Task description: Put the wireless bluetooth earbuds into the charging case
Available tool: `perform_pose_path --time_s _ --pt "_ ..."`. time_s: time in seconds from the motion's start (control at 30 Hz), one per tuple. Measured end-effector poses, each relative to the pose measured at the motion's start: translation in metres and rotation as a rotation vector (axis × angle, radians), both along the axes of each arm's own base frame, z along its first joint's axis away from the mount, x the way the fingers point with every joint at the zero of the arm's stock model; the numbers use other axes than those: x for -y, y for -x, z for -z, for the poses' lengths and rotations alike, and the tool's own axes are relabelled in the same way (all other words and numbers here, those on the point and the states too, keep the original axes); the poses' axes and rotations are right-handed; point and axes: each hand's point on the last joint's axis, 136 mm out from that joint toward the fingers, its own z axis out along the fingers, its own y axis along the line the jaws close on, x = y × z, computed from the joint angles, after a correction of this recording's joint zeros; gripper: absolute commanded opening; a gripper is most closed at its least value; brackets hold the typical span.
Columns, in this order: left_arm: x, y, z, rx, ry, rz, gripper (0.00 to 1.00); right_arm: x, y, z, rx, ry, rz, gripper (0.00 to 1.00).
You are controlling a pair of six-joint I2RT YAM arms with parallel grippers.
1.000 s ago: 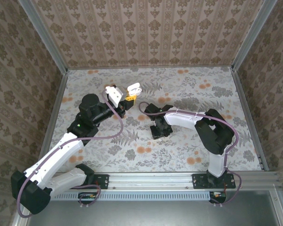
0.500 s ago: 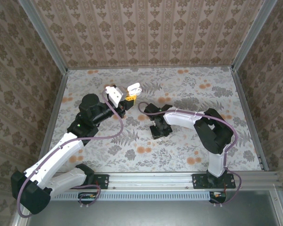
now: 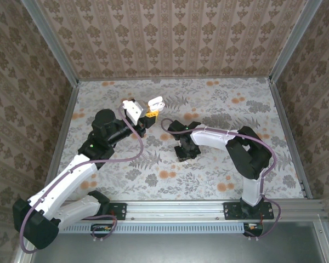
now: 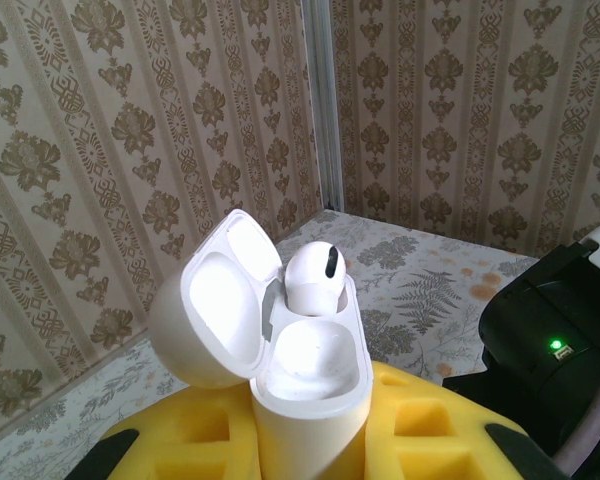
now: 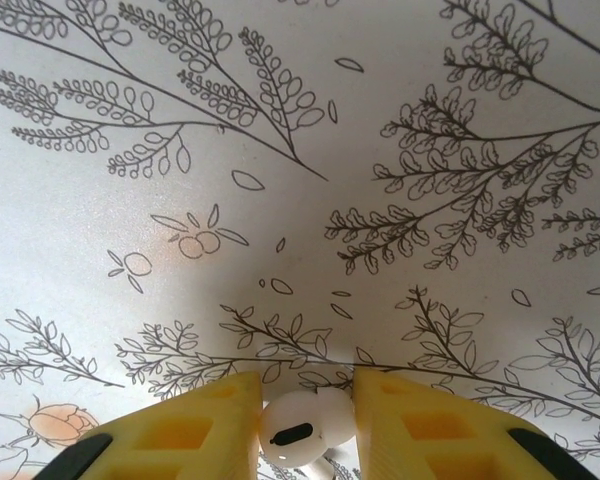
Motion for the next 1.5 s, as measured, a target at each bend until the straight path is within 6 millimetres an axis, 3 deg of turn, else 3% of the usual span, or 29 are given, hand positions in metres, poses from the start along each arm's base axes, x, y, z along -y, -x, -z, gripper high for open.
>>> perform_pose_path --time_s 0.2,0.67,0.83,1.03,1.3,1.5 --pt "0.004 -0.005 0.010 -0.023 -0.016 0.000 0.11 0.009 -0.005 -0.027 0.059 -0.055 0.059 0.31" --pt "0.021 -0.028 0.048 -0.129 -0.050 0.002 0.11 0.038 -0.036 -0.160 0.436 -0.336 0.241 0.30" --pt "0.029 -0.035 0.053 -0.153 -0.038 0.015 0.11 0.045 -0.041 -0.198 0.549 -0.414 0.284 0.30" --pt "0.037 -0.040 0.057 -0.175 -0.014 0.030 0.11 0.050 -0.042 -0.226 0.627 -0.471 0.309 0.30" --pt "0.051 -0.040 0.055 -0.176 0.029 0.059 0.11 0.044 -0.050 -0.278 0.739 -0.600 0.333 0.30" --pt "0.060 -0.039 0.054 -0.172 0.054 0.083 0.11 0.035 -0.055 -0.296 0.765 -0.686 0.343 0.30"
